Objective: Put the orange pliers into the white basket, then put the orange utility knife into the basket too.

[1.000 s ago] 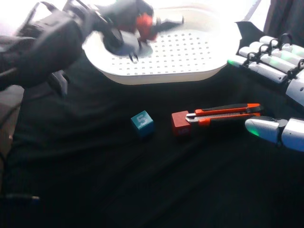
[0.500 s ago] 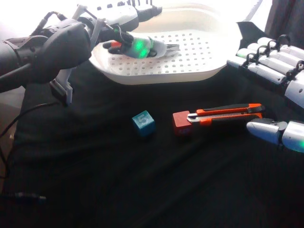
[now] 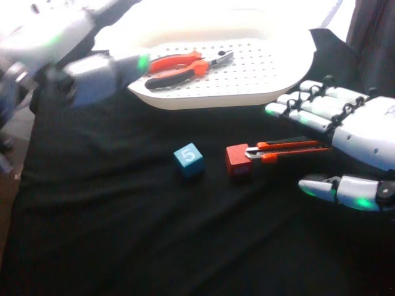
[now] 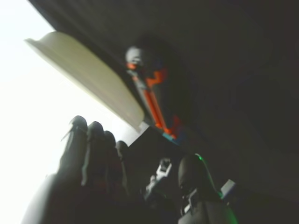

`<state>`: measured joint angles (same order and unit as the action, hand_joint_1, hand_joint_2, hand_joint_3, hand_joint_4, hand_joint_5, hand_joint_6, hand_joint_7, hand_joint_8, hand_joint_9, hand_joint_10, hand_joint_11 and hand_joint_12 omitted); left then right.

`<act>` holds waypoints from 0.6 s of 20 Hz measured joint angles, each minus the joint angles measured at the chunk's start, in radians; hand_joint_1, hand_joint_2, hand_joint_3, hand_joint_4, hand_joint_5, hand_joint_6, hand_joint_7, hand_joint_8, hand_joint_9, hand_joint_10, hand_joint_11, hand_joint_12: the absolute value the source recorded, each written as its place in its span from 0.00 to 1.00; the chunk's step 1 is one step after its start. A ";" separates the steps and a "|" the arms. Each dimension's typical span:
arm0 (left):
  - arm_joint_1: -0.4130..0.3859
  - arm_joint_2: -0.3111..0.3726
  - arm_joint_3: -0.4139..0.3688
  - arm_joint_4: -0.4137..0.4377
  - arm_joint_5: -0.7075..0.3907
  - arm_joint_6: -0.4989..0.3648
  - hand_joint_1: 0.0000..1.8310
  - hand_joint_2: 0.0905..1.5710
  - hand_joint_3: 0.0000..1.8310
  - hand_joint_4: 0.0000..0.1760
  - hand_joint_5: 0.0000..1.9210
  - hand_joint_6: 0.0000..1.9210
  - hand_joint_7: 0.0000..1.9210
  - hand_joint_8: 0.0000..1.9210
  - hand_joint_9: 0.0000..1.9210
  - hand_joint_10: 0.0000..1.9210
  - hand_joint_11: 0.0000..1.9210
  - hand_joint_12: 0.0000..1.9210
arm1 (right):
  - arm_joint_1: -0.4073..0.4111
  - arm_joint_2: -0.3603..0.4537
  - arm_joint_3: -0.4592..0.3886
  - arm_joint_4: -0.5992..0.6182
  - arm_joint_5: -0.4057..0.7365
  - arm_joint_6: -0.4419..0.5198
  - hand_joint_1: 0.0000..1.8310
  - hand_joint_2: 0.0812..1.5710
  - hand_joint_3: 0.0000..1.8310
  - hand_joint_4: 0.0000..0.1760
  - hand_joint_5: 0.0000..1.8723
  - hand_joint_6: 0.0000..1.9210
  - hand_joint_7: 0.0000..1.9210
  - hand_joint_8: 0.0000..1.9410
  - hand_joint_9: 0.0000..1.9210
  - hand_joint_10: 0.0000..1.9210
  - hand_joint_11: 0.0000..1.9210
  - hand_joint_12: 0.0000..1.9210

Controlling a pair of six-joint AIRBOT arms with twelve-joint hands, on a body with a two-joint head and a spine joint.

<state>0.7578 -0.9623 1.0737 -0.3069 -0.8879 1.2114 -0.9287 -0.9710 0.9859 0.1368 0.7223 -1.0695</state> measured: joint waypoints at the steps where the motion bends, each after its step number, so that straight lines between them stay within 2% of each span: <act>1: 0.069 0.027 -0.040 -0.003 -0.082 -0.026 0.40 0.91 0.00 0.00 0.26 0.05 0.36 0.07 0.36 0.14 0.08 0.73 | 0.013 -0.022 0.020 0.001 -0.027 0.000 0.35 0.80 0.00 0.00 0.04 0.01 0.06 0.01 0.09 0.02 0.00 0.38; 2: 0.114 0.041 -0.065 -0.002 -0.135 -0.040 0.41 0.90 0.00 0.20 0.24 0.73 0.43 0.06 0.41 0.17 0.15 0.76 | 0.025 -0.037 0.033 0.003 -0.046 0.000 0.34 0.81 0.00 0.00 0.04 0.00 0.06 0.00 0.10 0.02 0.00 0.42; 3: 0.163 0.050 -0.090 -0.003 -0.194 -0.056 0.43 0.90 0.00 0.00 0.24 0.87 0.48 0.05 0.47 0.19 0.26 0.72 | 0.039 -0.053 0.049 0.004 -0.066 0.000 0.34 0.81 0.00 0.00 0.06 0.01 0.07 0.00 0.10 0.02 0.00 0.45; 4: 0.208 0.051 -0.112 -0.005 -0.256 -0.066 0.45 0.89 0.00 0.00 0.25 0.88 0.52 0.05 0.51 0.22 0.31 0.70 | 0.053 -0.071 0.071 0.001 -0.087 0.000 0.34 0.81 0.00 0.00 0.09 0.01 0.11 0.01 0.13 0.04 0.00 0.50; 5: 0.238 0.051 -0.126 -0.008 -0.303 -0.075 0.45 0.88 0.00 0.05 0.27 0.87 0.55 0.04 0.51 0.30 0.34 0.73 | 0.064 -0.089 0.092 0.005 -0.106 0.000 0.36 0.81 0.00 0.00 0.17 0.04 0.22 0.05 0.21 0.08 0.00 0.65; 6: 0.257 0.051 -0.129 -0.011 -0.338 -0.084 0.46 0.88 0.00 0.00 0.27 0.87 0.55 0.03 0.50 0.37 0.36 0.74 | 0.069 -0.109 0.117 0.007 -0.127 0.000 0.40 0.81 0.00 0.00 0.22 0.14 0.28 0.17 0.20 0.36 0.02 0.75; 7: 0.262 0.051 -0.131 -0.018 -0.356 -0.089 0.47 0.88 0.00 0.00 0.27 0.86 0.55 0.03 0.48 0.42 0.35 0.78 | 0.073 -0.120 0.128 0.018 -0.140 0.001 0.55 0.84 0.00 0.00 0.26 0.68 0.34 0.70 0.24 0.78 0.15 0.92; 8: 0.272 0.053 -0.138 -0.040 -0.390 -0.104 0.47 0.88 0.00 0.00 0.27 0.87 0.54 0.02 0.47 0.45 0.38 0.78 | 0.082 -0.135 0.143 0.024 -0.135 0.005 0.55 0.85 0.00 0.00 0.30 0.83 0.41 0.94 0.42 0.96 0.41 0.98; 9: 0.282 0.055 -0.140 -0.037 -0.418 -0.106 0.47 0.88 0.00 0.00 0.27 0.87 0.54 0.02 0.47 0.44 0.39 0.76 | 0.095 -0.143 0.155 0.042 -0.130 -0.021 0.65 0.81 0.00 0.00 0.40 0.97 0.50 0.99 0.53 0.99 0.55 1.00; 10: 0.287 0.055 -0.145 -0.036 -0.440 -0.108 0.48 0.87 0.00 0.00 0.28 0.86 0.54 0.02 0.47 0.44 0.40 0.73 | 0.103 -0.144 0.157 0.072 -0.126 -0.055 0.69 0.80 0.00 0.00 0.52 0.99 0.60 1.00 0.63 1.00 0.66 1.00; 11: 0.293 0.055 -0.148 -0.035 -0.454 -0.108 0.47 0.87 0.00 0.00 0.28 0.86 0.53 0.01 0.46 0.43 0.38 0.72 | 0.104 -0.144 0.158 0.072 -0.124 -0.068 0.73 0.81 0.00 0.00 0.52 1.00 0.64 1.00 0.66 1.00 0.69 1.00; 12: 0.304 0.055 -0.151 -0.037 -0.468 -0.109 0.46 0.87 0.00 0.17 0.28 0.85 0.54 0.01 0.47 0.41 0.37 0.73 | 0.122 -0.142 0.156 0.069 -0.120 -0.069 0.72 0.81 0.00 0.00 0.56 1.00 0.67 1.00 0.70 1.00 0.71 1.00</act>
<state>1.0622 -0.9070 0.9226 -0.3439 -1.3556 1.1023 -0.8070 -1.1133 1.1423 0.2058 0.6022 -1.1381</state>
